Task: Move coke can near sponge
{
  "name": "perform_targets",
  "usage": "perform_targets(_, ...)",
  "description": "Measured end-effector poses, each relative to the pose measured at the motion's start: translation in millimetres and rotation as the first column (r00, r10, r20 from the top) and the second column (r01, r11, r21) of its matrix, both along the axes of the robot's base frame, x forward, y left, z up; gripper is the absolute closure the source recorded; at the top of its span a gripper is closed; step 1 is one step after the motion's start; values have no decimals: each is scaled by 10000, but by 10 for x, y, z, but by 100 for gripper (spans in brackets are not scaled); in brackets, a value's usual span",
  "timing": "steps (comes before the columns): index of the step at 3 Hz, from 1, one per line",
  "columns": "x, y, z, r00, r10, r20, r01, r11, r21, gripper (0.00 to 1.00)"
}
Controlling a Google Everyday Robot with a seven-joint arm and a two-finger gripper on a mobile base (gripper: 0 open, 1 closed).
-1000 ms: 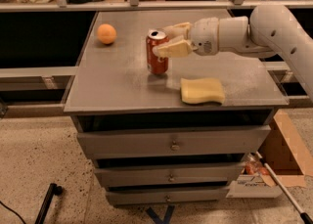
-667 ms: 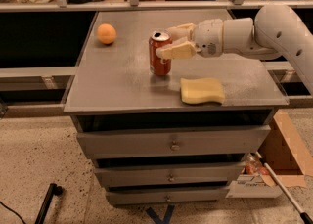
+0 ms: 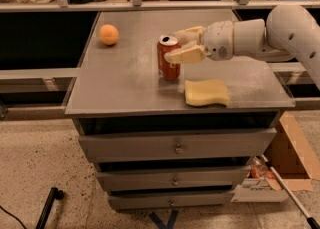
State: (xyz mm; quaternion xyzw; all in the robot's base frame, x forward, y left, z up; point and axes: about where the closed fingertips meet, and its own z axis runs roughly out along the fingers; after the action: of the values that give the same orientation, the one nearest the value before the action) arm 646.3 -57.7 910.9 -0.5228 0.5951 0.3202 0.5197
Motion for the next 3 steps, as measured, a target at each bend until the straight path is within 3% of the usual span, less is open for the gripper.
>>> perform_targets(2, -13, -101, -96, 9996, 274, -117, -275, 9996, -69, 12)
perform_targets(3, -9, -169, -148, 9993, 278, -261, -275, 9996, 118, 0)
